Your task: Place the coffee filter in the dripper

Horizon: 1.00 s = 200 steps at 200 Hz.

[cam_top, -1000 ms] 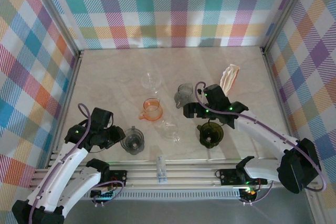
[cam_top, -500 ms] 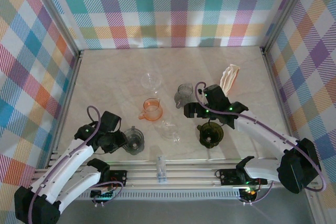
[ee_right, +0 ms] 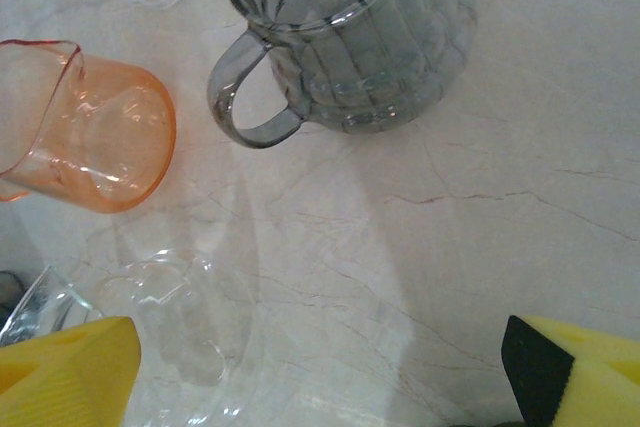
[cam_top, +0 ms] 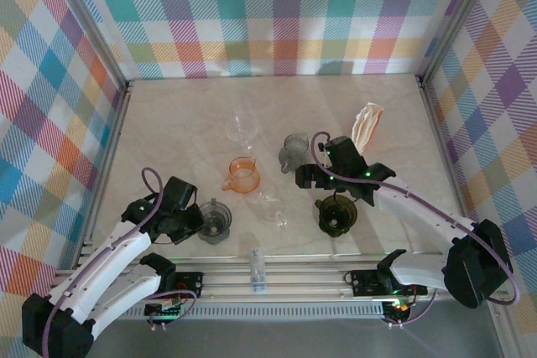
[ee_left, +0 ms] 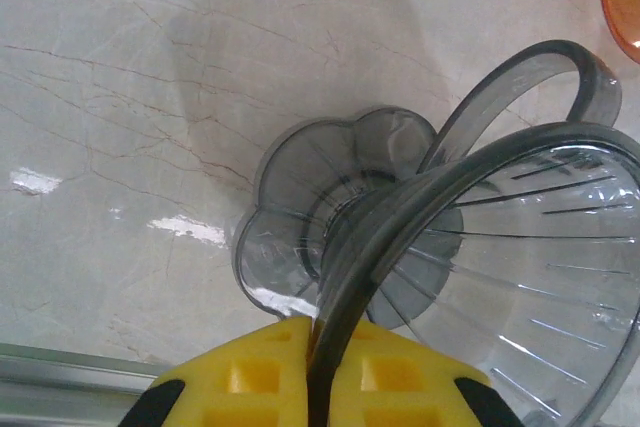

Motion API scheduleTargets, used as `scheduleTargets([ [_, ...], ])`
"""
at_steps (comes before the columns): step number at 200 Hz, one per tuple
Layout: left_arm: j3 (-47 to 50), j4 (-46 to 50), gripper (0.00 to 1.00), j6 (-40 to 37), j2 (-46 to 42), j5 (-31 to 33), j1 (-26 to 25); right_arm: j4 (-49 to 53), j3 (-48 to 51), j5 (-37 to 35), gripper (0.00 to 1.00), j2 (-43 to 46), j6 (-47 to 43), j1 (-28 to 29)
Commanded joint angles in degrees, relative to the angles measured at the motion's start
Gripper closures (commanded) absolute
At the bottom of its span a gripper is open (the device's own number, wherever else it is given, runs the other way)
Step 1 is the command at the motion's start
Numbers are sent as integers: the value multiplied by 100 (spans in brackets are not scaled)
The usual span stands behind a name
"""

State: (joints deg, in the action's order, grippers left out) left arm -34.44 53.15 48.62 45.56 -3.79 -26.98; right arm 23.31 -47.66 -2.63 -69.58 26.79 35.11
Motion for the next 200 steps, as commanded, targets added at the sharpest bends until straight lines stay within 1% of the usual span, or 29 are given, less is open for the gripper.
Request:
scheduleTargets([
  [1, -494, 300, 100, -97, -125, -25, -52, 178, 40, -392, 6, 128, 106, 35],
  [24, -1145, 415, 100, -295, -105, -147, -53, 351, 20, -761, 5, 205, 125, 28],
  [41, -1636, 290, 100, -456, 1, -429, -66, 450, 3, -1052, 4, 263, 100, 22],
  [53, -1930, 162, 100, -533, 251, -683, -102, 548, -22, -1280, 4, 283, 91, 12],
  [67, -2279, 30, 100, -579, 628, -854, -299, 693, -85, -1543, 3, 280, 96, -10],
  [87, -2682, -244, 100, -606, 1152, -825, -831, 801, -91, -1732, 3, 334, 107, -75],
  [108, -2979, -595, 100, -601, 1798, -998, -1176, 812, -9, -1732, 3, 451, 136, -170],
  [137, -3252, -952, 100, -654, 2482, -1211, -1356, 901, 68, -1727, 2, 574, 148, -240],
  [160, -3426, -964, 100, -773, 2795, -1142, -1437, 967, 138, -1726, 2, 694, 145, -268],
  [200, -3317, -1000, 100, -781, 2996, -1184, -1445, 951, 235, -1663, 2, 767, 177, -302],
])
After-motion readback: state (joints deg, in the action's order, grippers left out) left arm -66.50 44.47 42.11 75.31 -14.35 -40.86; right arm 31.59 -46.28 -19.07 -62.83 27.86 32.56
